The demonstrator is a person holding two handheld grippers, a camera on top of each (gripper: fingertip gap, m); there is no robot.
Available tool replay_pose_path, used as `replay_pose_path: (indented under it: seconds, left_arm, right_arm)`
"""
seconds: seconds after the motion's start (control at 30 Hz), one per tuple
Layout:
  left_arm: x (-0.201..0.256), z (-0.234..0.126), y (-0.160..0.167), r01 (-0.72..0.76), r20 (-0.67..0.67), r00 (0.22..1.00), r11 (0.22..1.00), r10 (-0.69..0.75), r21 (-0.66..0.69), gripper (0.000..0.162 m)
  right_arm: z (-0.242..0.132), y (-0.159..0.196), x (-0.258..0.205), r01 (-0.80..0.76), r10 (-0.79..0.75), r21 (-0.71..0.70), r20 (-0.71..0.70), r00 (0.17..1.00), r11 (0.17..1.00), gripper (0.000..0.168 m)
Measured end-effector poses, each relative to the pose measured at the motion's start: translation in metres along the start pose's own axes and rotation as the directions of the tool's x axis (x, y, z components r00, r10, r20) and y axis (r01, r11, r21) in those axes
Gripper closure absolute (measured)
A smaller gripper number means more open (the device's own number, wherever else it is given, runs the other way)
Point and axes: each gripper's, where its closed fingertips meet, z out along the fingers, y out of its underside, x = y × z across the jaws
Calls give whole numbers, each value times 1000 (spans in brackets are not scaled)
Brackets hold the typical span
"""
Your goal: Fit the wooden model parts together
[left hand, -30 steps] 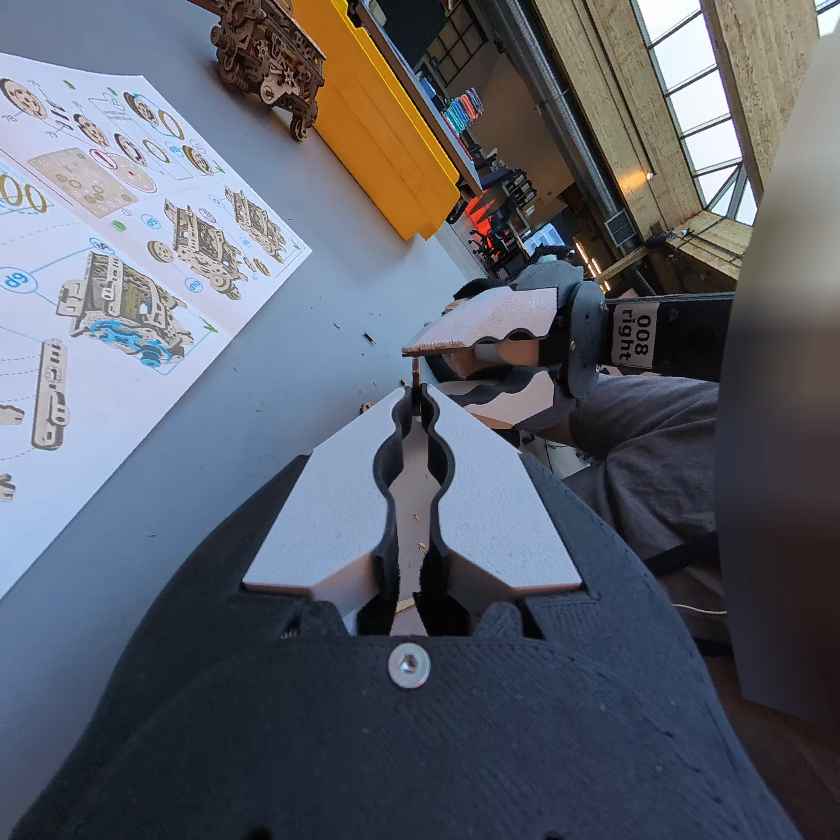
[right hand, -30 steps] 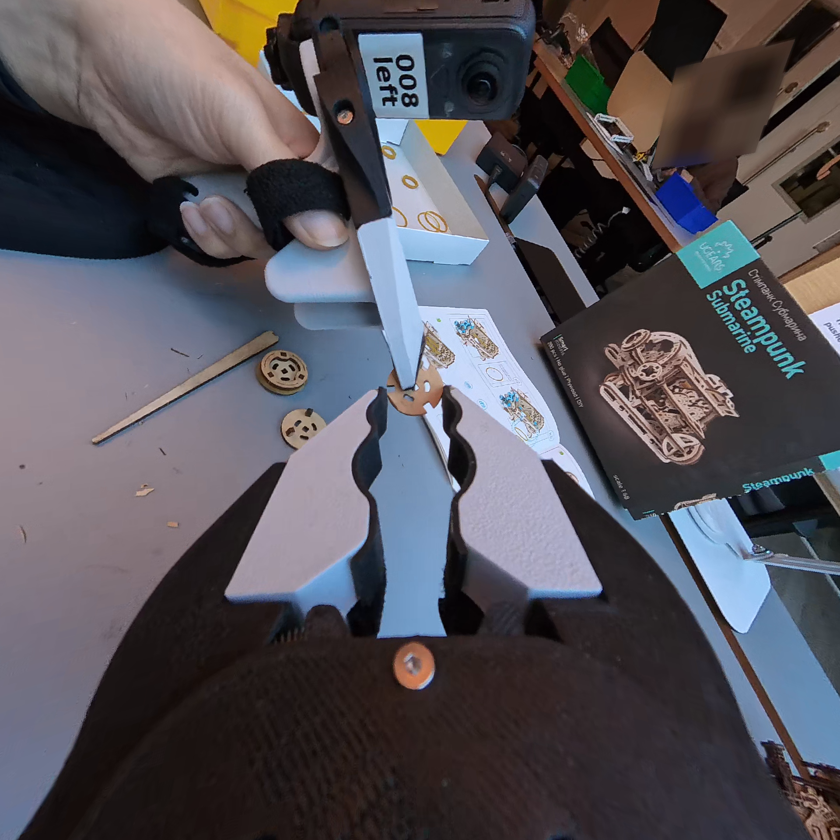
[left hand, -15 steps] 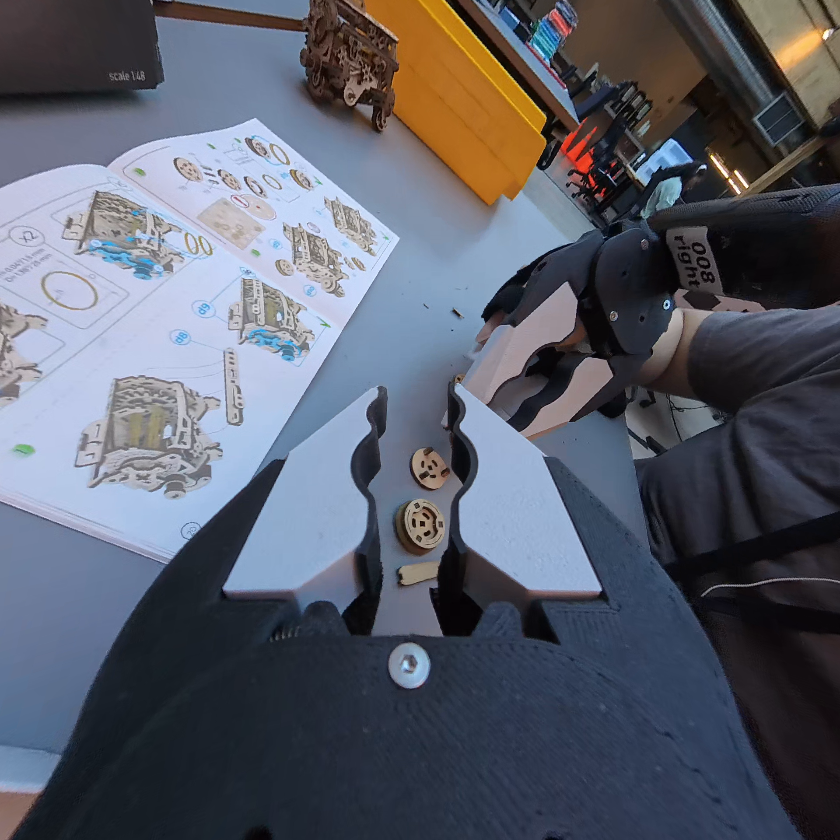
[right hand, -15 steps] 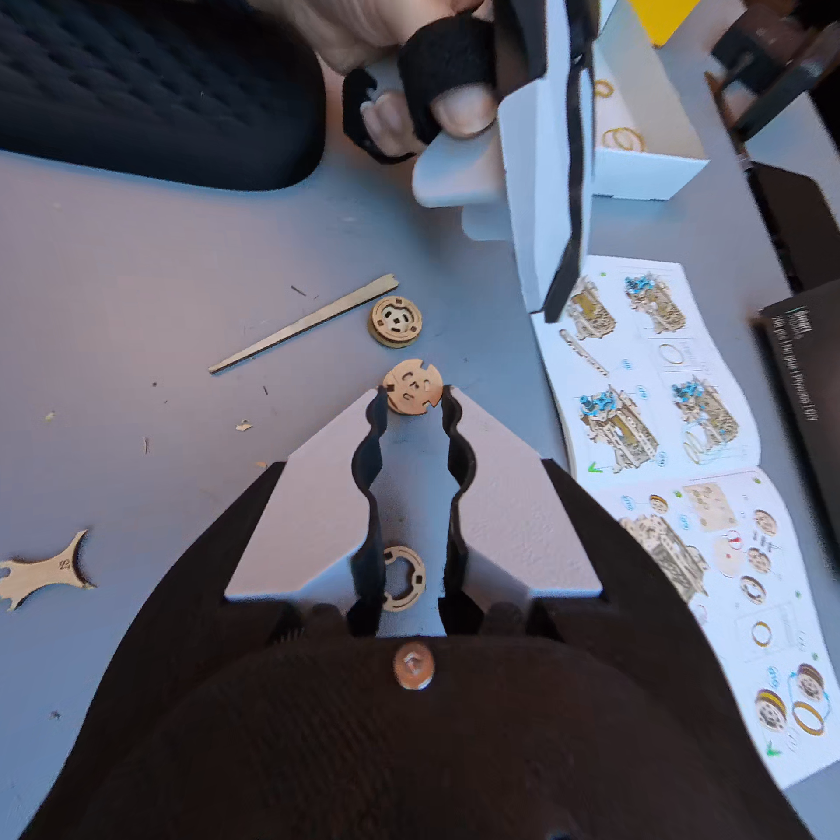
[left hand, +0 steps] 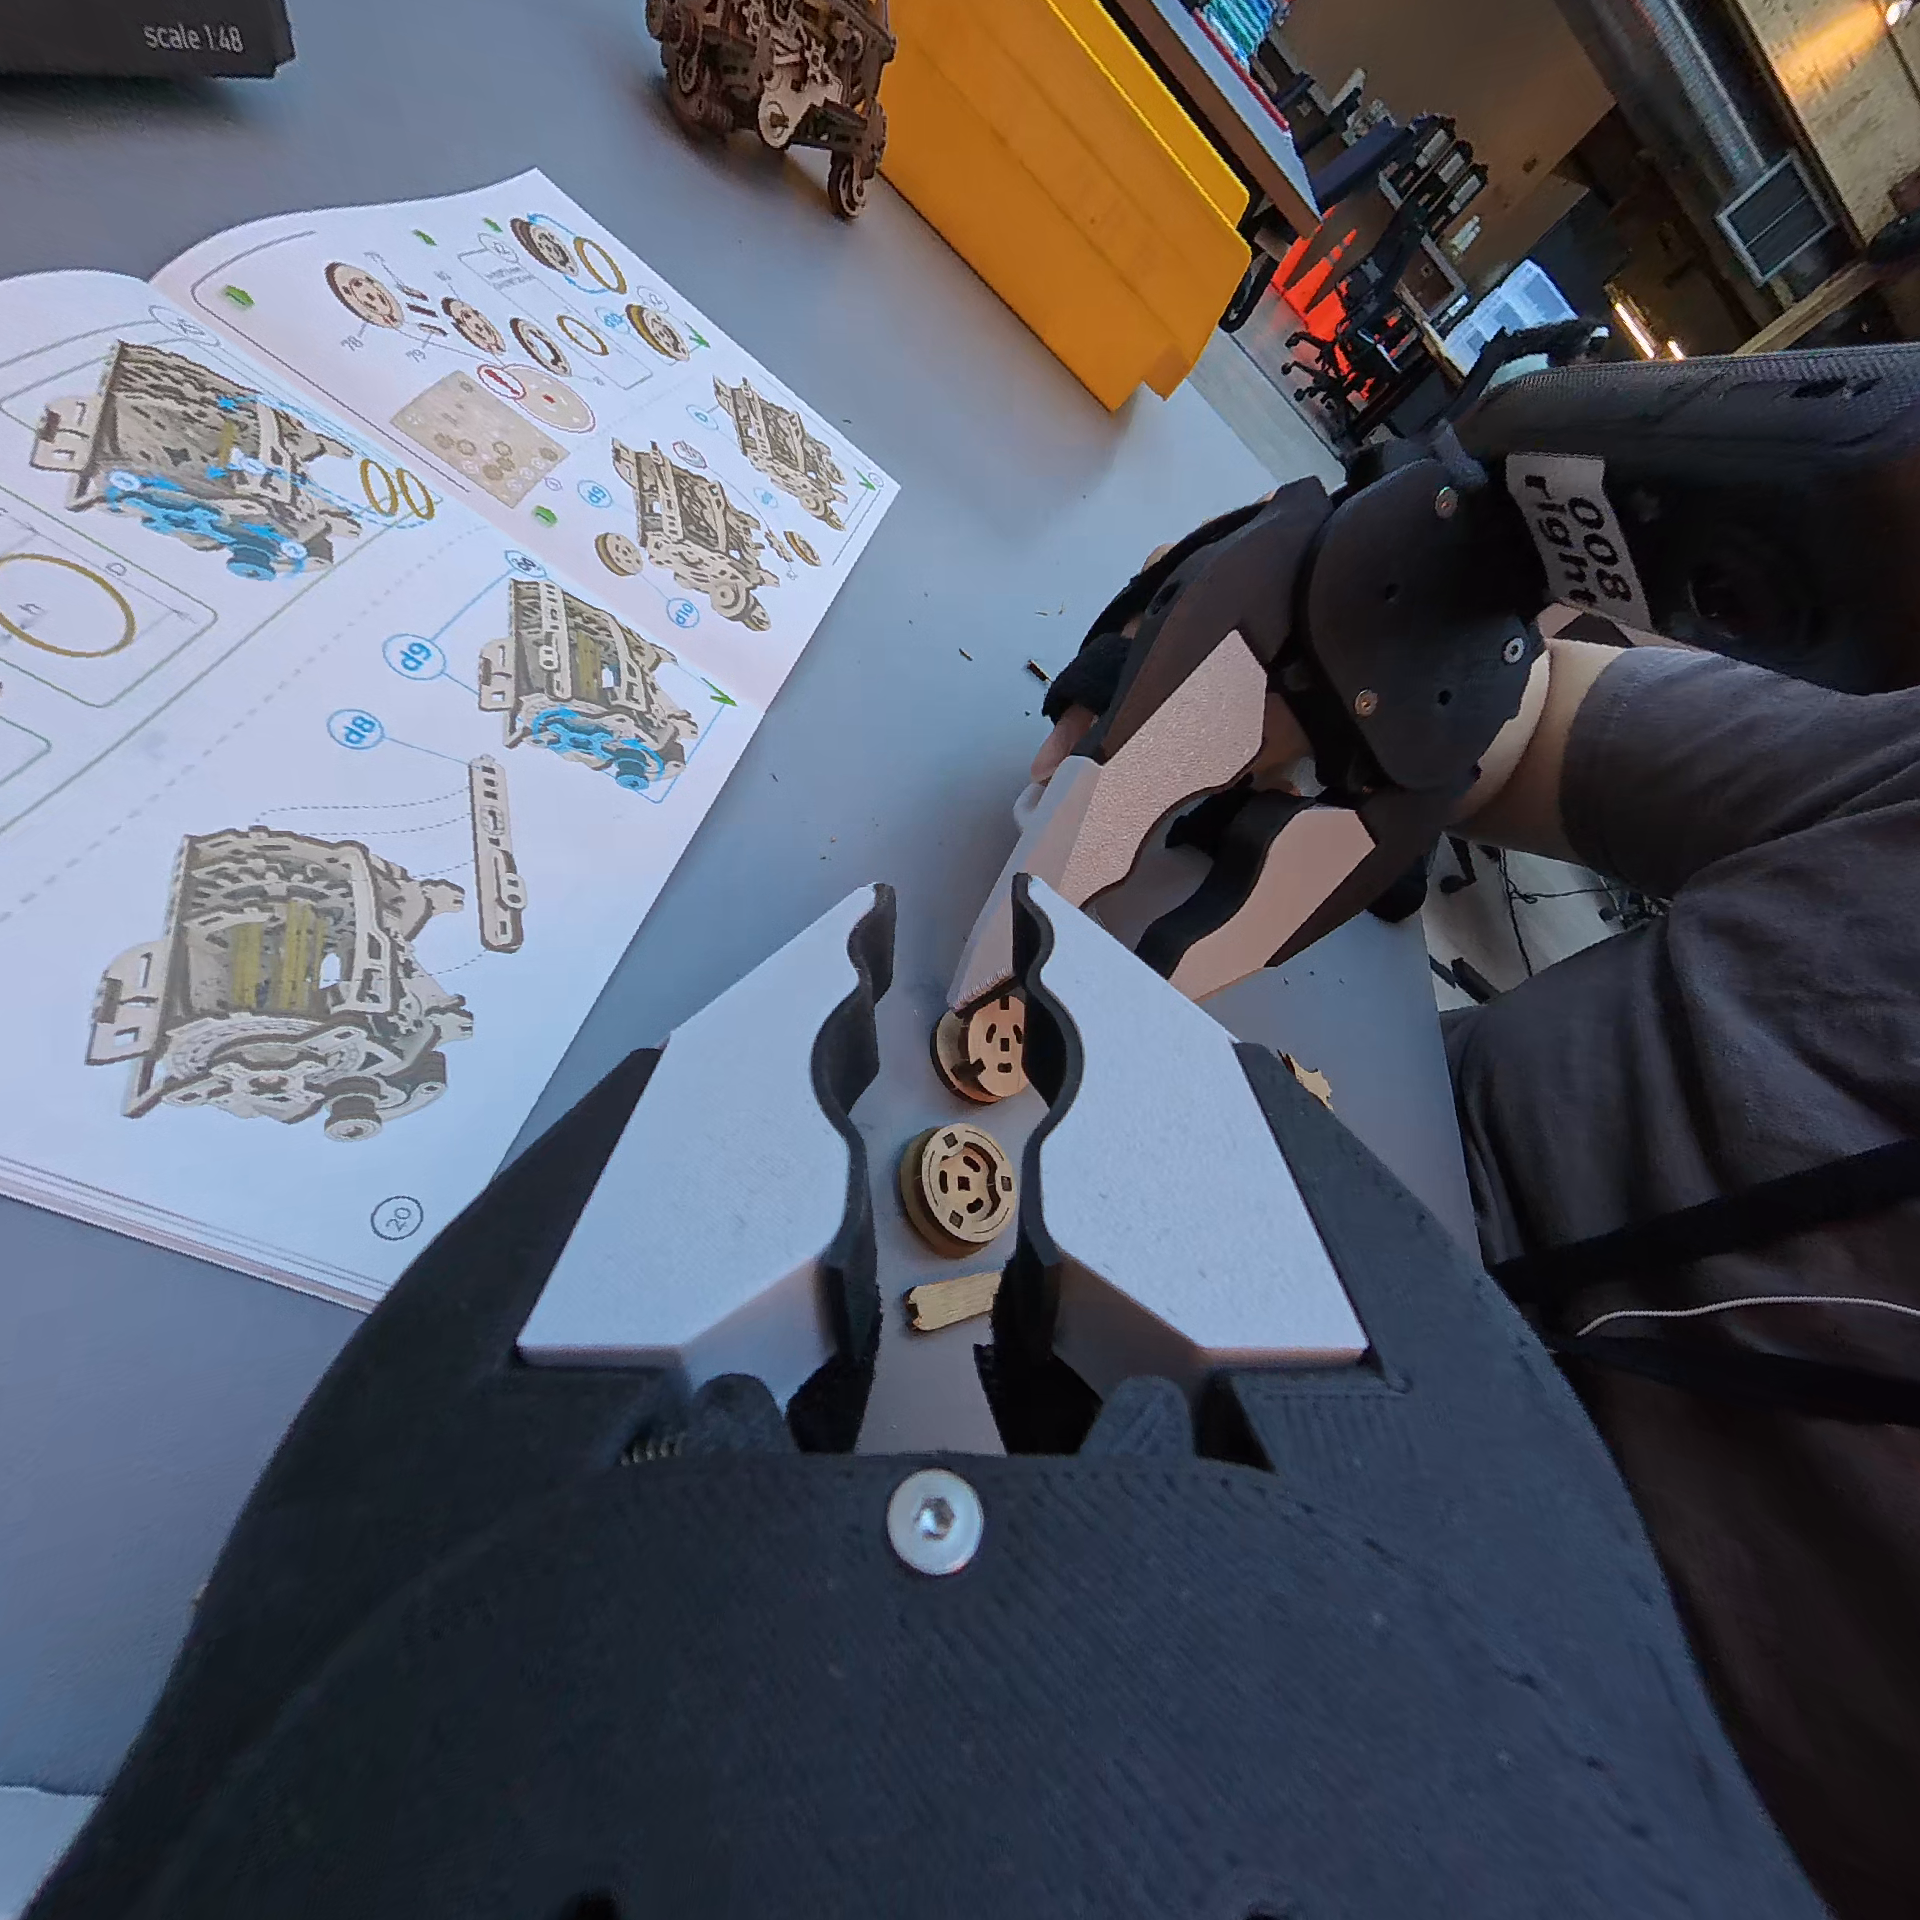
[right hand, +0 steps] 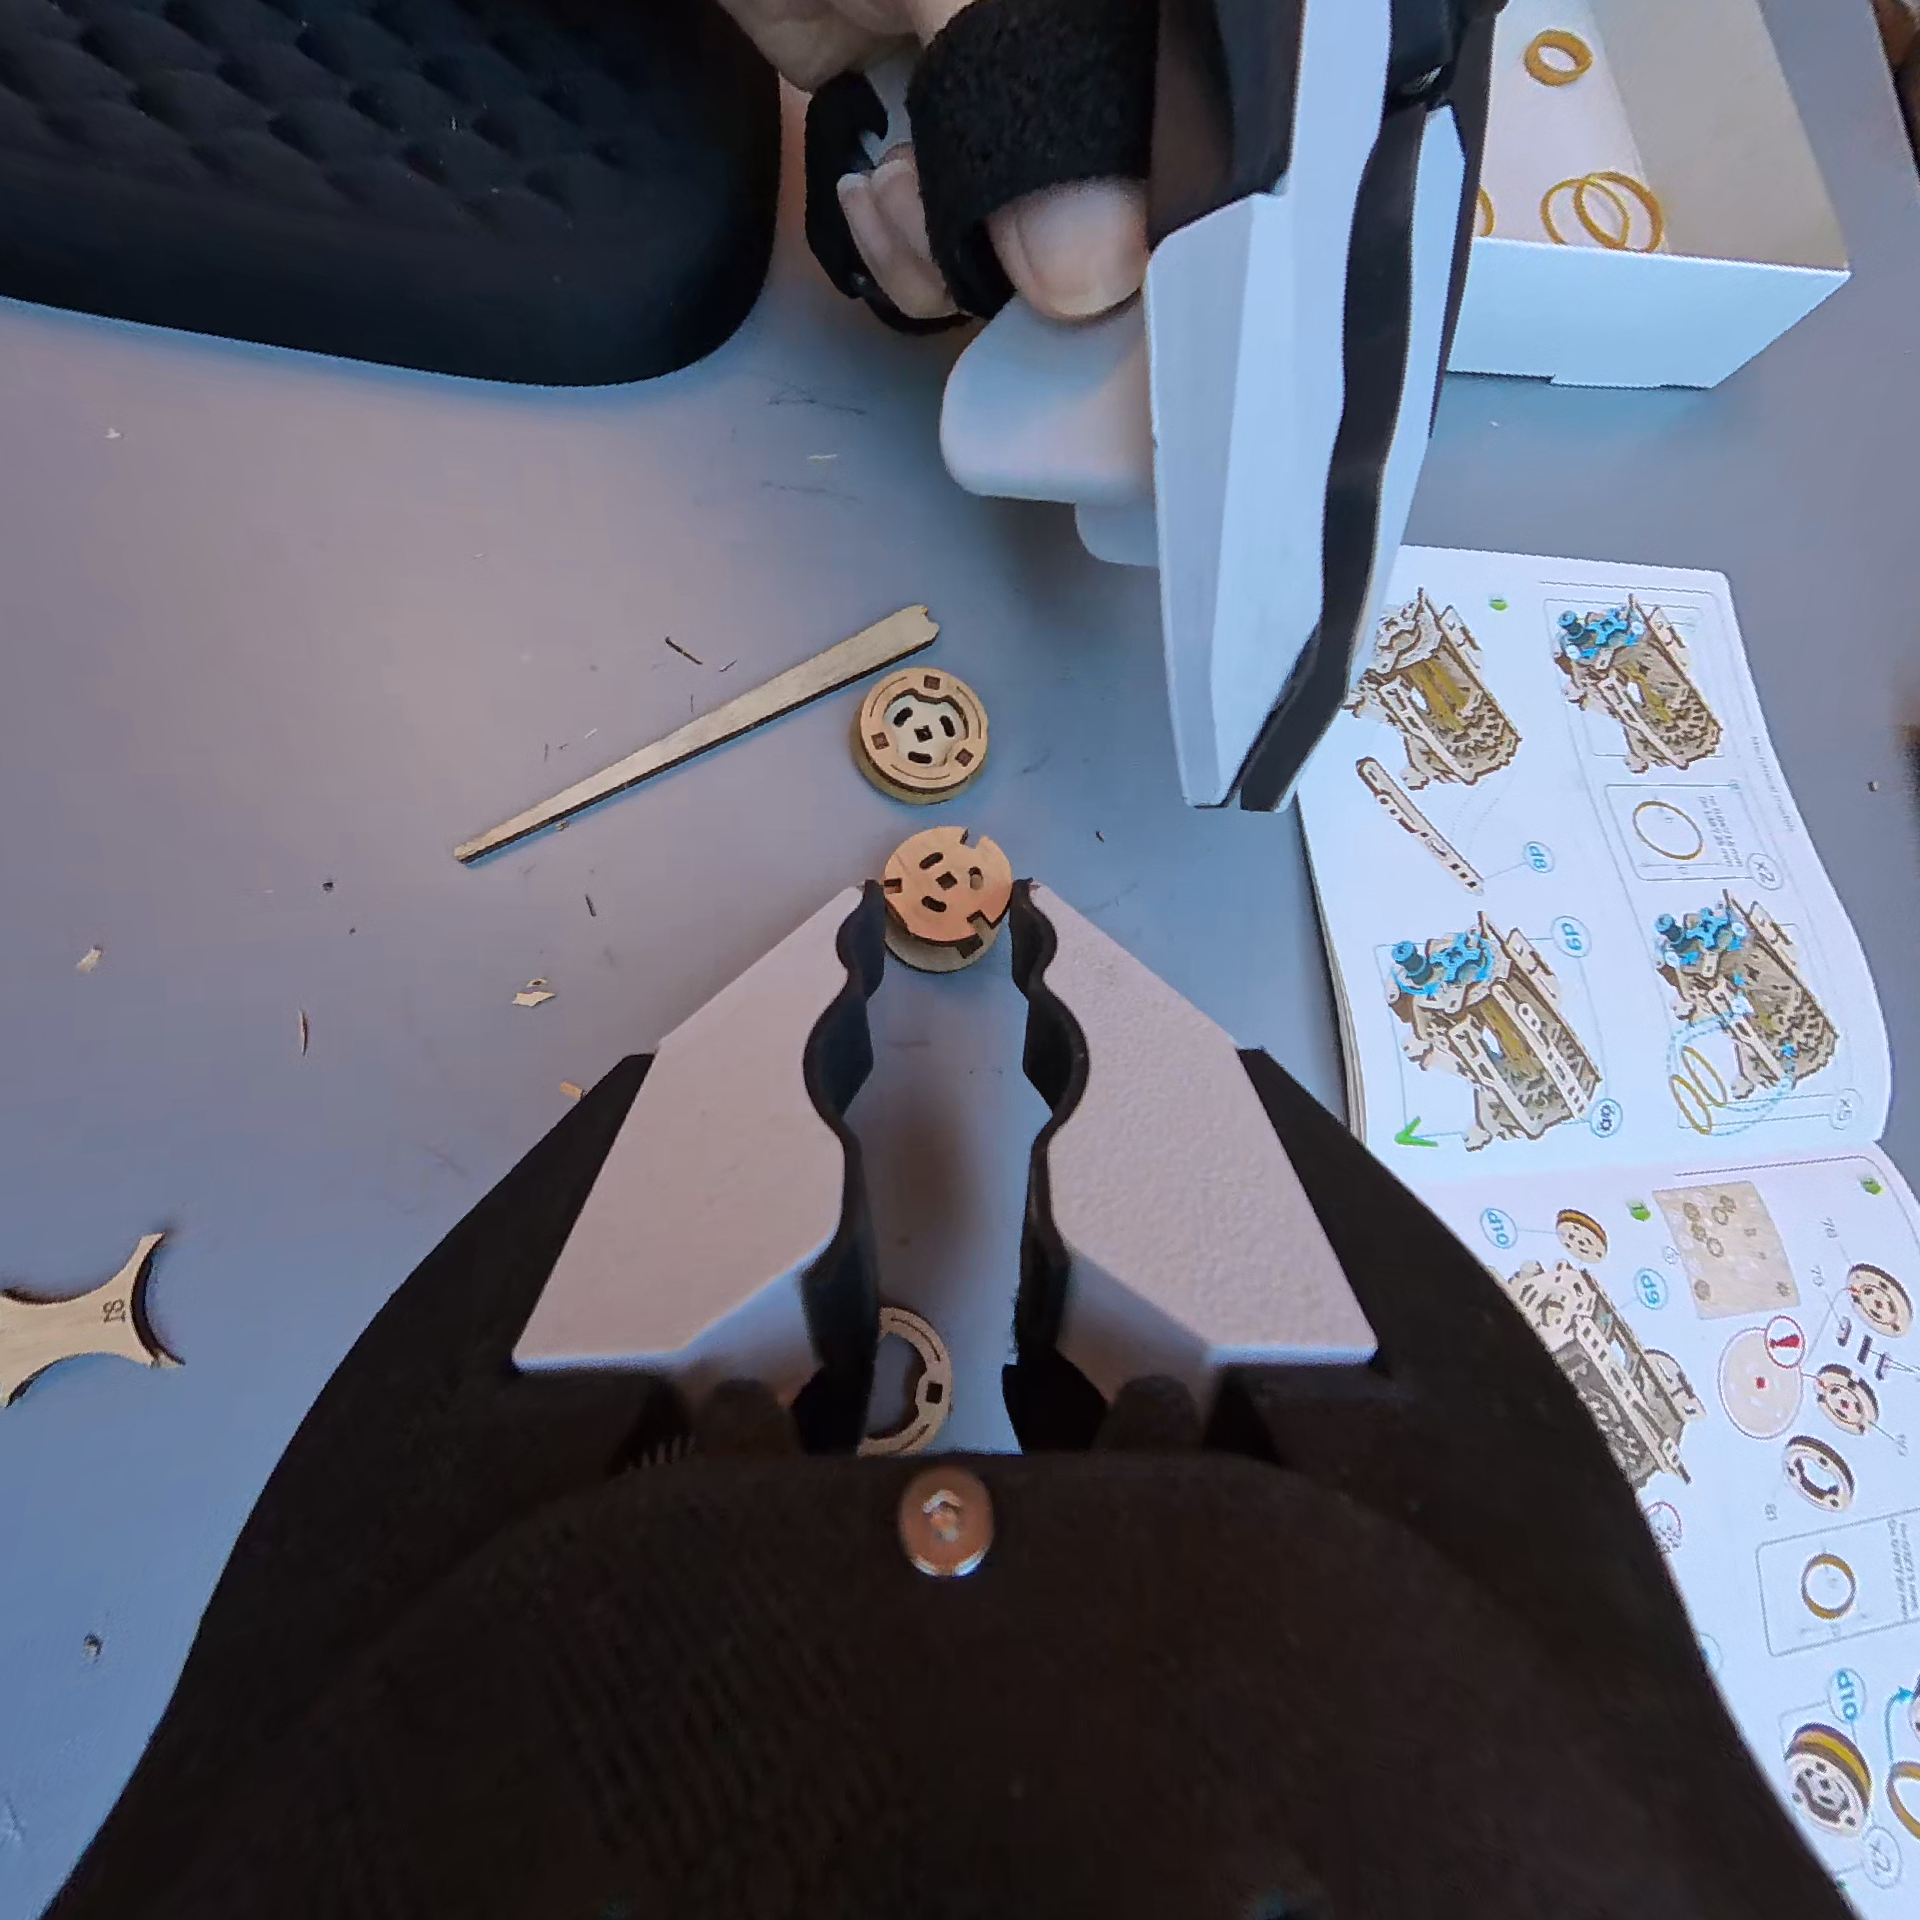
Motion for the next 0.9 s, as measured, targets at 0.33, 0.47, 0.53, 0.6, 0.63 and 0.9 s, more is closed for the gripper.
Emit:
replay_pose_path:
  seconds: [0.33,0.47,0.53,0.6,0.63,0.9]
  left_arm:
    - [0,1,1,7,-8,1000,1000,-7,-3,142]
    - [1,1,0,9,-12,1000,1000,-9,-1,143]
    - [1,1,0,9,-13,1000,1000,-9,-1,143]
    - [2,1,1,9,-14,1000,1000,-9,-3,143]
    - [2,1,1,8,-15,1000,1000,-8,-4,143]
    - [2,1,1,10,-15,1000,1000,-10,-3,144]
  right_arm:
    - [-2,3,-2,-9,9,2,51,999,1000,145]
    - [-1,3,-3,-3,2,8,73,997,1000,145]
    - [-1,2,-1,-11,10,12,74,997,1000,145]
    - [-2,1,-1,-19,18,18,81,997,1000,145]
    - [-2,1,-1,-23,22,18,84,996,1000,145]
    - [0,2,-2,-22,22,4,92,995,1000,145]
